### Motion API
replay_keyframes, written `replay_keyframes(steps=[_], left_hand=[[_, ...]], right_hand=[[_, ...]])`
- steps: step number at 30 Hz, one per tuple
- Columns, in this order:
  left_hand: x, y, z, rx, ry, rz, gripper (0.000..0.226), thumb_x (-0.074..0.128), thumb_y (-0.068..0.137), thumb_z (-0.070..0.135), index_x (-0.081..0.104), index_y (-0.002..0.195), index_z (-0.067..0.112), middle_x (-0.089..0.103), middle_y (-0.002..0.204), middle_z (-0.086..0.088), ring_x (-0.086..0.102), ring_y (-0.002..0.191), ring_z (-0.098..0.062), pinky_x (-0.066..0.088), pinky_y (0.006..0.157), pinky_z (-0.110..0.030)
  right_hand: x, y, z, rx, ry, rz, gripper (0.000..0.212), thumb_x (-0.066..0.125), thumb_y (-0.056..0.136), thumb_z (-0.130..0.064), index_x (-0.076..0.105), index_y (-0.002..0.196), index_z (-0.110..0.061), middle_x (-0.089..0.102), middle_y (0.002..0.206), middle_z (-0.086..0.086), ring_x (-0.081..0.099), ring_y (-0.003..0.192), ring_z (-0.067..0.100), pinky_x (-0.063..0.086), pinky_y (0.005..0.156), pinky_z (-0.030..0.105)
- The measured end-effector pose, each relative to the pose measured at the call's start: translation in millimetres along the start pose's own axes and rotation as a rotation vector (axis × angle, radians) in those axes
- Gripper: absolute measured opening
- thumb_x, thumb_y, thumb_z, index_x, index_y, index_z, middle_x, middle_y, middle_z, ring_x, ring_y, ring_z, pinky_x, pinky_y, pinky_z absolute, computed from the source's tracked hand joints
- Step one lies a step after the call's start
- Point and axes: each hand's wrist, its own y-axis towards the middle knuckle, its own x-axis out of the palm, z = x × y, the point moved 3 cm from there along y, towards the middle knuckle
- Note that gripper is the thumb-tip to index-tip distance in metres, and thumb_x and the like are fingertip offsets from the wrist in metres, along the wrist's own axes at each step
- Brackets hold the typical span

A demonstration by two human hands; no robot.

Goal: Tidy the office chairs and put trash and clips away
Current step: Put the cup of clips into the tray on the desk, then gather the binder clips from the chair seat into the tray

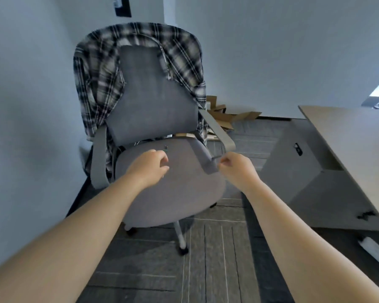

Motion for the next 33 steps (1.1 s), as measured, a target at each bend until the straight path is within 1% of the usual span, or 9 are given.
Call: replay_keyframes(steps=[4, 7, 10, 17, 22, 25, 28, 30, 33], left_hand=[[-9, 41, -76, -0.087, -0.008, -0.022, 0.029, 0.054, 0.090, 0.021, 0.056, 0.115, 0.008, 0.056, 0.121, -0.014, 0.054, 0.109, -0.030, 0.045, 0.094, -0.039], [3, 69, -111, -0.121, -0.032, -0.080, 0.030, 0.052, 0.091, 0.021, 0.054, 0.118, 0.008, 0.054, 0.125, -0.013, 0.054, 0.111, -0.029, 0.045, 0.095, -0.040], [22, 101, -135, -0.145, -0.037, -0.130, 0.031, 0.051, 0.092, 0.022, 0.053, 0.120, 0.010, 0.052, 0.128, -0.011, 0.053, 0.113, -0.028, 0.044, 0.095, -0.039], [89, 201, -165, -0.216, -0.057, -0.257, 0.032, 0.052, 0.091, 0.018, 0.049, 0.122, 0.010, 0.048, 0.132, -0.011, 0.050, 0.117, -0.030, 0.042, 0.097, -0.040], [153, 270, -183, -0.237, -0.029, -0.364, 0.038, 0.055, 0.088, 0.016, 0.047, 0.125, 0.010, 0.047, 0.135, -0.012, 0.045, 0.123, -0.031, 0.042, 0.099, -0.041], [187, 295, -194, -0.237, 0.018, -0.435, 0.043, 0.056, 0.088, 0.020, 0.045, 0.128, 0.012, 0.045, 0.136, -0.009, 0.045, 0.123, -0.030, 0.042, 0.096, -0.038], [217, 312, -209, -0.208, 0.064, -0.488, 0.048, 0.058, 0.087, 0.025, 0.043, 0.131, 0.014, 0.046, 0.137, -0.009, 0.043, 0.125, -0.029, 0.041, 0.098, -0.038], [229, 321, -219, -0.178, 0.062, -0.478, 0.045, 0.057, 0.087, 0.030, 0.046, 0.128, 0.014, 0.050, 0.133, -0.009, 0.046, 0.123, -0.029, 0.043, 0.095, -0.038], [228, 331, -228, -0.144, 0.022, -0.431, 0.038, 0.054, 0.089, 0.036, 0.054, 0.117, 0.010, 0.058, 0.120, -0.011, 0.053, 0.111, -0.031, 0.045, 0.083, -0.037]], right_hand=[[53, 47, -44, 0.002, -0.015, -0.066, 0.030, 0.049, 0.090, -0.015, 0.055, 0.119, -0.008, 0.063, 0.117, 0.012, 0.058, 0.103, 0.028, 0.047, 0.081, 0.032], [82, 81, -55, 0.021, -0.047, -0.103, 0.031, 0.049, 0.090, -0.013, 0.056, 0.120, -0.006, 0.062, 0.119, 0.014, 0.057, 0.107, 0.030, 0.046, 0.082, 0.031], [106, 118, -57, 0.033, -0.064, -0.143, 0.032, 0.049, 0.091, -0.013, 0.054, 0.122, -0.003, 0.059, 0.124, 0.016, 0.055, 0.112, 0.031, 0.046, 0.089, 0.036], [171, 216, -23, 0.110, -0.042, -0.207, 0.028, 0.050, 0.090, -0.013, 0.059, 0.113, 0.000, 0.063, 0.117, 0.018, 0.055, 0.110, 0.034, 0.045, 0.093, 0.039], [229, 283, 11, 0.184, -0.009, -0.283, 0.025, 0.053, 0.088, -0.012, 0.059, 0.109, -0.002, 0.063, 0.113, 0.020, 0.058, 0.103, 0.036, 0.050, 0.084, 0.043], [263, 308, 27, 0.205, -0.012, -0.333, 0.026, 0.052, 0.088, -0.010, 0.058, 0.113, -0.002, 0.062, 0.117, 0.018, 0.057, 0.106, 0.035, 0.048, 0.086, 0.037], [290, 327, 37, 0.200, -0.022, -0.353, 0.026, 0.049, 0.088, -0.007, 0.059, 0.112, -0.004, 0.062, 0.120, 0.015, 0.054, 0.112, 0.032, 0.044, 0.089, 0.031], [304, 338, 41, 0.204, -0.017, -0.355, 0.028, 0.048, 0.087, -0.006, 0.060, 0.112, -0.005, 0.061, 0.120, 0.014, 0.054, 0.112, 0.031, 0.044, 0.088, 0.030], [318, 353, 40, 0.207, 0.000, -0.352, 0.032, 0.048, 0.087, -0.006, 0.057, 0.118, -0.007, 0.057, 0.124, 0.014, 0.053, 0.114, 0.030, 0.044, 0.089, 0.030]])
